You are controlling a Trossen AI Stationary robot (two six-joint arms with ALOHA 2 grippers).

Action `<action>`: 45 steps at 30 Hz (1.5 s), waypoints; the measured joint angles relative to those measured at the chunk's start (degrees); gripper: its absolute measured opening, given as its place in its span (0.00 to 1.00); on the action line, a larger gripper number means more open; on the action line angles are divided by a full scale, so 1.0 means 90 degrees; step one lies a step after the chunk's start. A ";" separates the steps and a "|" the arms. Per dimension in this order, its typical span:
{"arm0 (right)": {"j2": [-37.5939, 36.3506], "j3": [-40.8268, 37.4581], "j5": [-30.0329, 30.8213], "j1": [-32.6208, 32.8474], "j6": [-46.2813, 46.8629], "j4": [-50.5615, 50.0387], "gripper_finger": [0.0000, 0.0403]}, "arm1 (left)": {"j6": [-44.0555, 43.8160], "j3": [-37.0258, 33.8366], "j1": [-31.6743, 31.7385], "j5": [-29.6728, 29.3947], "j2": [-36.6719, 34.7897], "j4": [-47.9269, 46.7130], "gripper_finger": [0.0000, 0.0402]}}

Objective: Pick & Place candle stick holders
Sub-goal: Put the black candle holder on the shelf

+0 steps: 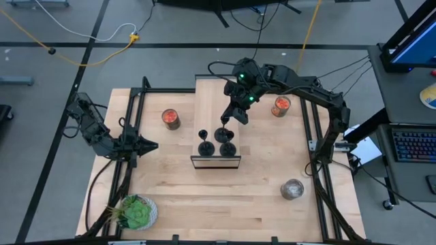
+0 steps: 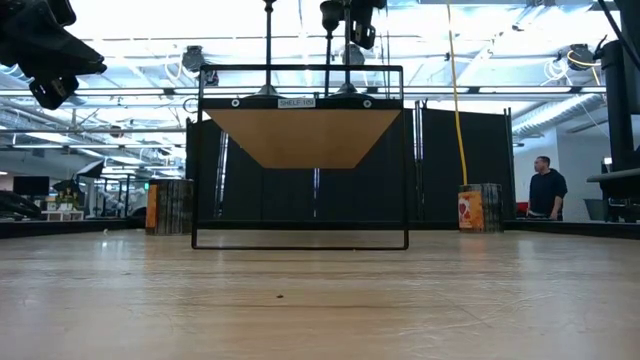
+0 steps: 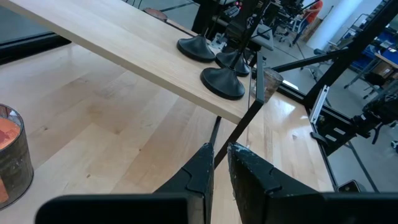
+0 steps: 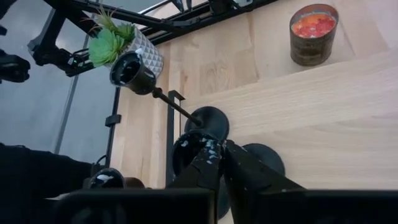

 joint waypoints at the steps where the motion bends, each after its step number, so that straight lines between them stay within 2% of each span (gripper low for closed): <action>1: -0.0002 0.0000 0.0008 0.0002 -0.0045 0.0004 0.01 | 0.0000 -0.0001 0.0002 0.0000 0.0001 0.0000 0.13; 18: 0.0000 0.0000 0.0027 0.0001 -0.0243 0.0272 0.00 | -0.0002 -0.0002 0.0001 0.0000 0.0000 0.0000 0.13; 45: -0.0005 0.0005 -0.0163 0.0002 0.0159 0.0432 0.00 | 0.0000 -0.0002 0.0001 -0.0002 0.0000 0.0002 0.13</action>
